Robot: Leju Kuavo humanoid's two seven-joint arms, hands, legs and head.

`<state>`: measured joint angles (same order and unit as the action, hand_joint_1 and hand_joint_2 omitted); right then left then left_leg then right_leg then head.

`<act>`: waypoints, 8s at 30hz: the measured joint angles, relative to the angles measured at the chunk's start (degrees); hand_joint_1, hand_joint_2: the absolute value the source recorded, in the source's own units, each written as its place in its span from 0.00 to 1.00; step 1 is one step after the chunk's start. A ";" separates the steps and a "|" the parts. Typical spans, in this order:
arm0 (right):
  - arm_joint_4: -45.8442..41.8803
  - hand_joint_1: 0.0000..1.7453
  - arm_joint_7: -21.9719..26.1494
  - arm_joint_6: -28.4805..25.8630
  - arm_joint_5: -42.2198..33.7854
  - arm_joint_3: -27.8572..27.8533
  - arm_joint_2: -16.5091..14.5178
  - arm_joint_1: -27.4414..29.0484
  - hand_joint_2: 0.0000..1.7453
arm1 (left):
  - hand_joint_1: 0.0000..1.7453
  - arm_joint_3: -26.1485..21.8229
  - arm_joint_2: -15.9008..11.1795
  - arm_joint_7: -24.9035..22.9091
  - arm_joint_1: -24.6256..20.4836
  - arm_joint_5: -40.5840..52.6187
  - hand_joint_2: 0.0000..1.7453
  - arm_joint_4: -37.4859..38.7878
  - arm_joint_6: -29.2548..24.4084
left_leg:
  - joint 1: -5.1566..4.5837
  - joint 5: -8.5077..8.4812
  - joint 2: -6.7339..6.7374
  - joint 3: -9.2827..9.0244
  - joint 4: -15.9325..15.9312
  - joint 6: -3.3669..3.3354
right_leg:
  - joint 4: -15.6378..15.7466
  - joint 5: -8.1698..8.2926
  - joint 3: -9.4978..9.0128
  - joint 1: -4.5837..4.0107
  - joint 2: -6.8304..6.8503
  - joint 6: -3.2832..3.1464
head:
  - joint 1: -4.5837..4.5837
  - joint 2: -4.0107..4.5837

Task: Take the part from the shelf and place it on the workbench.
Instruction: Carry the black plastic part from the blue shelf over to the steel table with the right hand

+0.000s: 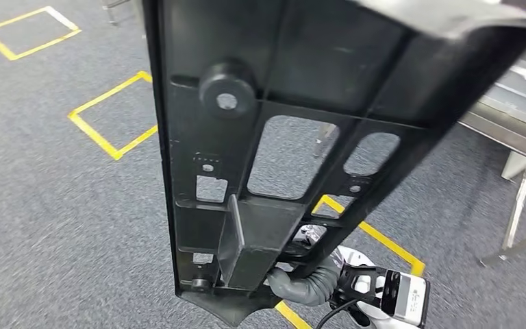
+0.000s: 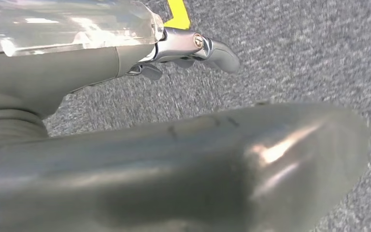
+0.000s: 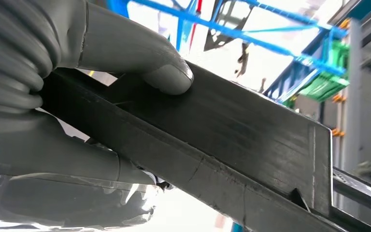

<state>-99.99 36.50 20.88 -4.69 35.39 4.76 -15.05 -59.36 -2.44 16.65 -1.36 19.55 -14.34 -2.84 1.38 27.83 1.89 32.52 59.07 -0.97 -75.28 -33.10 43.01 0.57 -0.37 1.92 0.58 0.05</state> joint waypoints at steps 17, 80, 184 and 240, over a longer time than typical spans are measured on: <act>1.16 0.97 2.51 0.12 0.62 0.11 0.66 0.18 1.00 | 0.00 -0.57 1.25 0.97 0.06 1.69 0.00 0.00 0.41 | -0.07 4.68 -1.77 5.52 12.31 2.75 | 16.70 7.31 -8.62 -0.56 -2.80 -3.34 | 0.13 -0.01; 6.01 0.97 -1.32 -1.12 6.02 5.33 2.45 -6.65 1.00 | 0.00 -4.96 3.57 1.97 -1.00 3.84 0.00 0.02 3.60 | 0.02 -0.24 -1.50 4.08 5.56 2.36 | 16.65 6.10 -9.93 -0.50 -0.56 -2.71 | -0.72 -0.01; 5.28 0.97 -0.02 -5.02 8.23 4.04 3.61 -4.13 1.00 | 0.00 -6.80 2.64 3.58 -1.51 6.42 0.00 0.11 4.69 | -0.51 -1.21 -2.33 -0.77 -1.32 -0.88 | 1.13 0.09 -2.23 0.12 0.51 -0.11 | -1.36 -0.01; 6.81 0.97 -0.76 -9.93 12.66 -3.54 3.22 -6.41 1.00 | 0.00 -9.57 3.04 5.19 -1.02 7.10 0.00 0.13 5.08 | -0.65 -5.35 -1.85 5.74 0.95 0.71 | 16.19 3.73 -12.10 -0.28 -0.17 -1.44 | -0.78 -0.01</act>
<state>-93.18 35.74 10.95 7.97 31.85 7.98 -21.46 -68.93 0.60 21.84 -2.38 26.65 -14.21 2.25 0.73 22.48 0.04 38.27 60.01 -0.26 -59.08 -29.37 30.91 0.30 -0.54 0.48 -0.20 0.04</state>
